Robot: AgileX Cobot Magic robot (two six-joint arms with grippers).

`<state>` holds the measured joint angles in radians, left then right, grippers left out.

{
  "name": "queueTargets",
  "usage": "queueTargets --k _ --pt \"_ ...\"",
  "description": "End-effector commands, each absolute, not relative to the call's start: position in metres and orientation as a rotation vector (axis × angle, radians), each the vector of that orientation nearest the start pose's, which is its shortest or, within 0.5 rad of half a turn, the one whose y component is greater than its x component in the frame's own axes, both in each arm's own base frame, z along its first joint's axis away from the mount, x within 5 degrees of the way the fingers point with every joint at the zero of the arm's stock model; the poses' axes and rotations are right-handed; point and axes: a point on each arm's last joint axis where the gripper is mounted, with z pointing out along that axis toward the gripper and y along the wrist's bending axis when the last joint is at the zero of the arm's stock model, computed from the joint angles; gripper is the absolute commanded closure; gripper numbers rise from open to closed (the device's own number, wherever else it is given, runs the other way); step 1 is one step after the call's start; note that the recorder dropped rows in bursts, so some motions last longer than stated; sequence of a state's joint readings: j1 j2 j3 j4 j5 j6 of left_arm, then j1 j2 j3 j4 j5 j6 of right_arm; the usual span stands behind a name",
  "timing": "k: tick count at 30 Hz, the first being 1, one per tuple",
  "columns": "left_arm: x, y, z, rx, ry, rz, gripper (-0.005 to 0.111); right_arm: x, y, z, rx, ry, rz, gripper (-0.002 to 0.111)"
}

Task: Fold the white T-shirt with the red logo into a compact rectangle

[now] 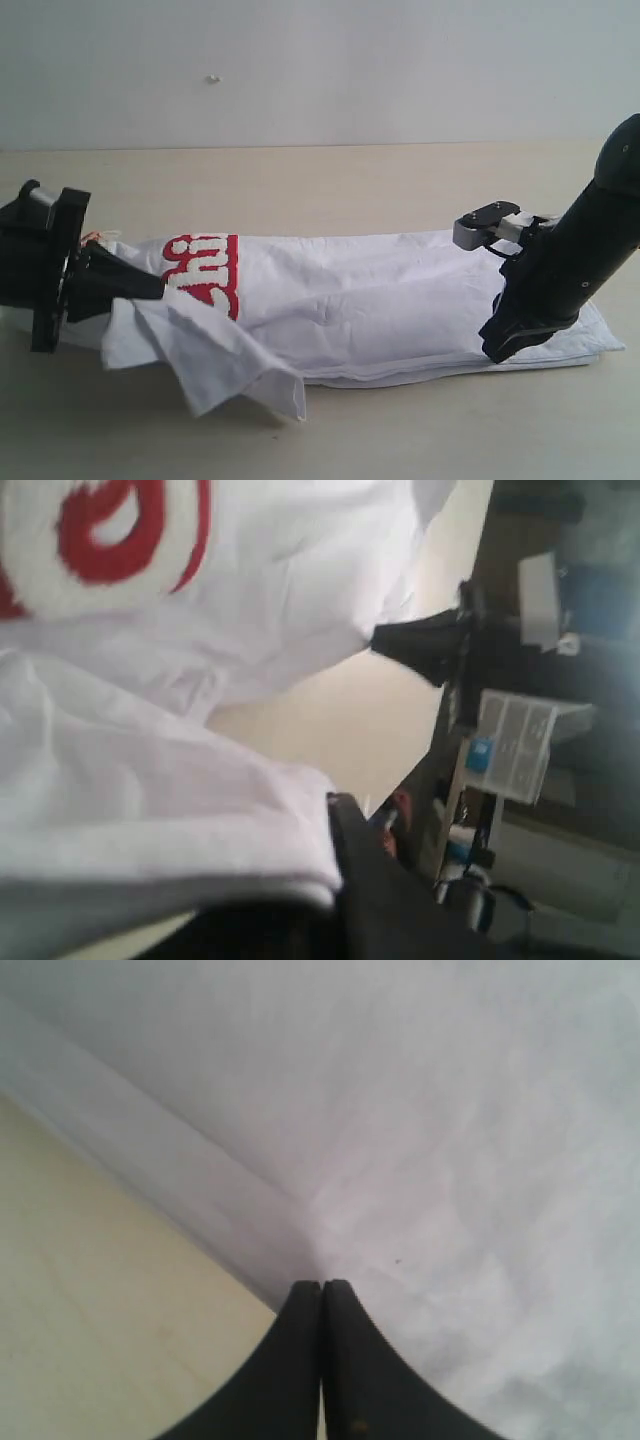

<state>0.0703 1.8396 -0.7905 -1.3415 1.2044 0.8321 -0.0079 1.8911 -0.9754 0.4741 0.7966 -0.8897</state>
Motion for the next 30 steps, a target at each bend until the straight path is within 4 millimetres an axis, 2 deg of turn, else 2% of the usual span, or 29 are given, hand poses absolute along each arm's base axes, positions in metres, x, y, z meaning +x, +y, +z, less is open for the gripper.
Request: queueTargets --k 1,4,6,7,8,9,10,12,13,17,18,20,21,23,25,30 --pt "0.305 -0.062 0.16 -0.36 2.45 -1.691 0.104 0.31 0.029 0.127 -0.808 2.895 0.5 0.108" --pt "0.321 -0.058 0.15 -0.448 2.406 -1.623 0.099 0.31 0.029 0.127 -0.805 2.897 0.509 0.108" --pt "0.33 -0.056 0.14 -0.505 2.388 -1.591 0.085 0.31 0.03 0.127 -0.8 2.899 0.521 0.108" --pt "0.336 -0.054 0.13 -0.549 2.381 -1.561 0.064 0.31 0.03 0.127 -0.794 2.899 0.527 0.108" --pt "0.34 -0.053 0.126 -0.576 2.381 -1.545 0.05 0.309 0.03 0.127 -0.795 2.9 0.529 0.108" --pt "0.346 -0.051 0.118 -0.583 2.374 -1.512 0.03 0.309 0.03 0.127 -0.795 2.9 0.529 0.108" --pt "0.348 -0.051 0.116 -0.573 2.371 -1.512 0.025 0.309 0.03 0.127 -0.795 2.9 0.529 0.108" --pt "0.353 -0.051 0.116 -0.556 2.359 -1.534 0.024 0.31 0.03 0.127 -0.793 2.897 0.523 0.108" --pt "0.356 -0.052 0.119 -0.533 2.348 -1.543 0.029 0.31 0.03 0.127 -0.793 2.897 0.523 0.108" --pt "0.359 -0.054 0.127 -0.481 2.31 -1.619 0.056 0.309 0.03 0.127 -0.797 2.9 0.527 0.108" --pt "0.36 -0.054 0.126 -0.492 2.311 -1.609 0.067 0.309 0.03 0.127 -0.8 2.904 0.534 0.108" --pt "0.363 -0.053 0.124 -0.541 2.281 -1.599 0.075 0.308 0.03 0.127 -0.803 2.907 0.541 0.108" --pt "0.363 -0.052 0.123 -0.531 2.278 -1.593 0.074 0.308 0.03 0.127 -0.803 2.907 0.541 0.108" --pt "0.363 -0.053 0.115 -0.475 2.289 -1.564 0.061 0.308 0.03 0.127 -0.803 2.907 0.541 0.108" --pt "0.364 -0.052 0.111 -0.465 2.299 -1.544 0.055 0.308 0.03 0.127 -0.803 2.907 0.541 0.108" --pt "0.362 -0.053 0.097 -0.429 2.315 -1.545 0.054 0.308 0.03 0.127 -0.805 2.908 0.539 0.108"
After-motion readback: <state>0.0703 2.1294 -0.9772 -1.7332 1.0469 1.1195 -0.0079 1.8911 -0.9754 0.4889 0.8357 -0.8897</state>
